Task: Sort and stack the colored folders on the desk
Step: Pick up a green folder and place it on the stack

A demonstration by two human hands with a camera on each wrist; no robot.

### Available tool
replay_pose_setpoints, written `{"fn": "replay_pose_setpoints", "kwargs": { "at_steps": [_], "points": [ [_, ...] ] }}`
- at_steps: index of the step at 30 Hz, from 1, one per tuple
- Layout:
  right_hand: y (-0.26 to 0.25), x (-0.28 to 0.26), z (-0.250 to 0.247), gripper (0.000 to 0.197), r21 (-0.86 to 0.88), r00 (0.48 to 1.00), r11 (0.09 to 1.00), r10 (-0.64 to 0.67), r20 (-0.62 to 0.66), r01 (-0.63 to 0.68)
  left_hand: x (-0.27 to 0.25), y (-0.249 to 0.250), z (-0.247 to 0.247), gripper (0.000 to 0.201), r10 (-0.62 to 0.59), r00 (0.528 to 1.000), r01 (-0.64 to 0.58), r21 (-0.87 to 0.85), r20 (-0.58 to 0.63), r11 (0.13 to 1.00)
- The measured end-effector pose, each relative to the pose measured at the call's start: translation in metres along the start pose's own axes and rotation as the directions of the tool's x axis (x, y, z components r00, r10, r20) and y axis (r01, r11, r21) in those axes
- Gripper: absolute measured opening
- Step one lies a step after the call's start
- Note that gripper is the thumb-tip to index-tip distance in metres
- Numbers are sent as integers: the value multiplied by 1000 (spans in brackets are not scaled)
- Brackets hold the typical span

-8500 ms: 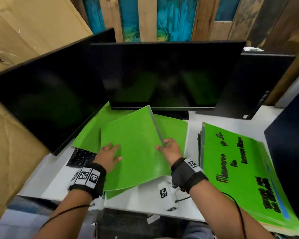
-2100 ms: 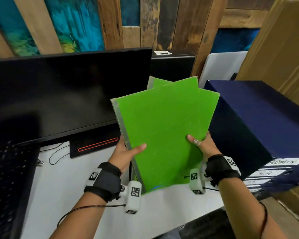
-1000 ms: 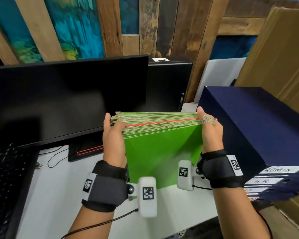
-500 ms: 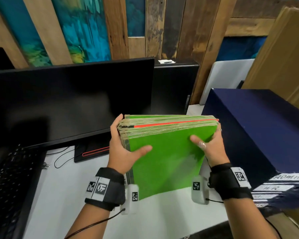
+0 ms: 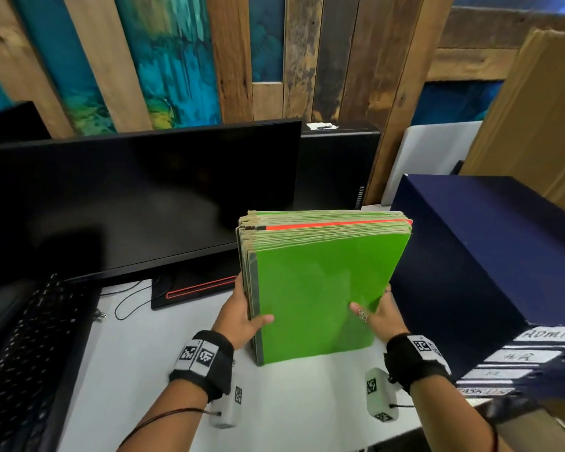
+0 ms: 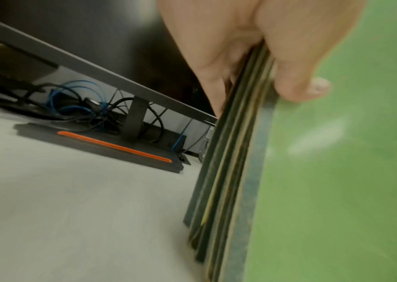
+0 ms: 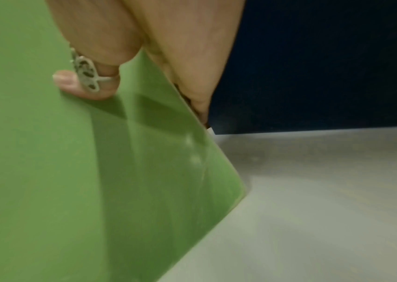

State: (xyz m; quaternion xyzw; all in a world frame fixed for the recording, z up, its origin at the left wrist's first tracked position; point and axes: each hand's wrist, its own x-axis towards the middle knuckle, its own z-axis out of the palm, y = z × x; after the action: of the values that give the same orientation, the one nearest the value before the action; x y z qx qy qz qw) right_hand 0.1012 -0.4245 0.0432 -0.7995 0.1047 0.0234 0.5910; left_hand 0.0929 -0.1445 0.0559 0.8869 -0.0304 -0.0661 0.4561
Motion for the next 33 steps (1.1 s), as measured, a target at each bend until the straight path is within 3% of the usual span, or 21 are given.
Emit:
{"fn": "replay_pose_setpoints", "kwargs": {
  "at_steps": [3,6,10,13,15,20,24,26,29,33],
  "points": [
    [7,-4,8,96,70,994,997,21,-103,-13,-1,7,10,98,-31,983,48,94,-183,994],
    [19,-12,9,94,150,988,989,24,-153,-1,-3,10,14,105,-26,979,78,252,-203,965],
    [20,-17,8,88,230,979,973,44,-199,3,5,12,15,102,-54,993,81,263,-108,961],
    [21,-23,6,82,177,965,984,78,-251,-34,13,9,15,79,-117,993,113,225,5,968],
    [22,-29,4,77,109,956,987,144,-254,-120,18,5,18,67,-178,982,161,217,61,963],
    [16,-26,-1,60,45,904,926,376,-203,-375,33,-16,36,67,-346,919,333,102,187,938],
    [4,6,-10,60,-26,887,898,429,-169,-440,86,-83,80,106,-438,874,453,-29,213,891],
    [5,35,-11,70,-71,901,906,402,-164,-417,92,-66,82,103,-482,851,495,-14,208,869],
    [17,82,-12,82,-163,900,886,416,-130,-433,87,-16,72,81,-530,824,537,21,198,843],
    [36,127,-18,86,-319,894,835,427,-137,-448,100,-13,89,71,-557,818,559,30,141,829]
  ]
}}
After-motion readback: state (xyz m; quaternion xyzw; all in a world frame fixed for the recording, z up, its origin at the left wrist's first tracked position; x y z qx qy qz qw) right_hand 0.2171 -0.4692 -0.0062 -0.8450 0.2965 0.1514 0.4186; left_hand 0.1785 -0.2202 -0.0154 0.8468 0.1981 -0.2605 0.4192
